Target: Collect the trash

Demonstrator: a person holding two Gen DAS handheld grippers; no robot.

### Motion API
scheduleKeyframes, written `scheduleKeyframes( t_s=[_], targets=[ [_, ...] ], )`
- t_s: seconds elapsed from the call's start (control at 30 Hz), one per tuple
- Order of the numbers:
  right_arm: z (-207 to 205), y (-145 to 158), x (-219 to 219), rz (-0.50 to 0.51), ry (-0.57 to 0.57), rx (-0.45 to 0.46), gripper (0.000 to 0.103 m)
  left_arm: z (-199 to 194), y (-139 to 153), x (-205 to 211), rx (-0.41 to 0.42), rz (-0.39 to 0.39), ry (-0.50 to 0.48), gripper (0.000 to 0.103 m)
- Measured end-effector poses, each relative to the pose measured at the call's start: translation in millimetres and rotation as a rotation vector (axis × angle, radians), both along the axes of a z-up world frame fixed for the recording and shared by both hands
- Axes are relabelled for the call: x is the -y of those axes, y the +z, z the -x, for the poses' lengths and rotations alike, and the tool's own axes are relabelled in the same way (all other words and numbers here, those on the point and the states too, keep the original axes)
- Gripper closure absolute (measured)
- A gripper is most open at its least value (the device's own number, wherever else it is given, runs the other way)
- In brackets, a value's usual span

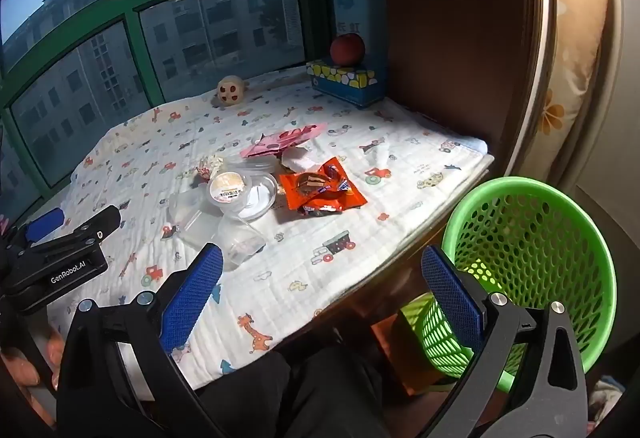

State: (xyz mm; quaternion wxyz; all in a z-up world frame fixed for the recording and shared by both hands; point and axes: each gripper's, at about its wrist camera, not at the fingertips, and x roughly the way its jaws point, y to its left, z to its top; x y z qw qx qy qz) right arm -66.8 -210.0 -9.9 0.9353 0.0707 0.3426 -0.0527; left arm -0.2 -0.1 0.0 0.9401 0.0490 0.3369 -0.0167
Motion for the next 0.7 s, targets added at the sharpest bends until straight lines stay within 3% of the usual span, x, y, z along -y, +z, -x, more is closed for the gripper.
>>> scheduleKeyframes(
  t_s=[0.7],
  targets=[
    [-2.9,0.4,0.2,0.01,-0.018,0.0,0.005,-2.5,-4.9,0.7,-0.023,0.0,-0.01,0.006]
  ],
)
